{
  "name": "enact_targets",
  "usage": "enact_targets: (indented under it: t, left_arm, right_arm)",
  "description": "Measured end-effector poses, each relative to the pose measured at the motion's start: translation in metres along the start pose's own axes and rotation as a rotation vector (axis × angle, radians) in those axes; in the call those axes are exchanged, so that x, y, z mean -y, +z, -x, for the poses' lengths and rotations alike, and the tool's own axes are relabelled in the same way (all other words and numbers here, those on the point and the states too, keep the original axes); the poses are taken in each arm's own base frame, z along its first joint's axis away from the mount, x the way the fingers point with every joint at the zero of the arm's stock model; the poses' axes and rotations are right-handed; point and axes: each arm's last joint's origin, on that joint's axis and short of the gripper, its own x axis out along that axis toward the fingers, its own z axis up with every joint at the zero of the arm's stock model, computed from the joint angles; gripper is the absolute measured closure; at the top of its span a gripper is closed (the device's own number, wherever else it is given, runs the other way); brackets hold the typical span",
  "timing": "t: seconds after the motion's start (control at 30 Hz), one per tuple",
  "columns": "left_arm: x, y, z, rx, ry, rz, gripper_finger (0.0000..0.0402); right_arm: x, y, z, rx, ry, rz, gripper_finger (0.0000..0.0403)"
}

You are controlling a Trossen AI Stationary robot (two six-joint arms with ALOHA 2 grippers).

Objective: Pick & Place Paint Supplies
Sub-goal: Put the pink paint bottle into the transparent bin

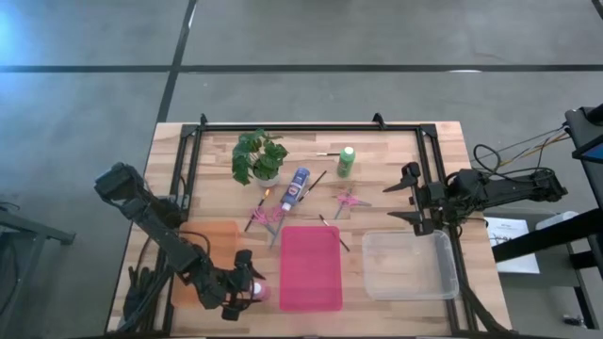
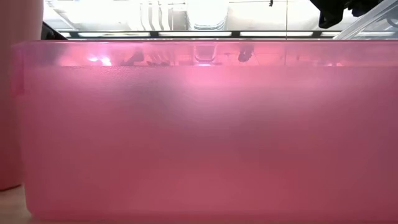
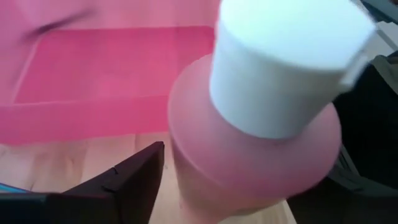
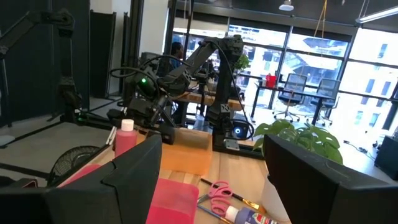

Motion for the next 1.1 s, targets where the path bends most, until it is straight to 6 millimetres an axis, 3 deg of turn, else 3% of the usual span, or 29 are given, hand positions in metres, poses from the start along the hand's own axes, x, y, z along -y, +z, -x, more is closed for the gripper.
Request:
enact_targets:
  t: [0.33, 0.6, 0.87, 1.1]
  left_arm:
    - [0.0, 0.0, 0.0, 0.001, 0.0, -0.006, 0.0181]
    - [-0.005, 0.006, -0.001, 0.03, 0.02, -0.063, 0.0189]
    - [-0.016, 0.036, 0.007, 0.054, 0.074, -0.114, 0.0191]
    - [-0.017, 0.065, 0.033, -0.016, 0.11, -0.136, 0.0191]
  right_arm:
    - [0.0, 0.0, 0.0, 0.0, 0.0, -0.001, 0.0126]
    - [-0.001, 0.0, -0.002, 0.006, 0.042, -0.004, 0.0126]
    - [-0.004, 0.0, -0.015, 0.033, 0.094, -0.004, 0.0126]
    - [-0.007, 0.006, -0.033, -0.007, 0.124, -0.003, 0.0126]
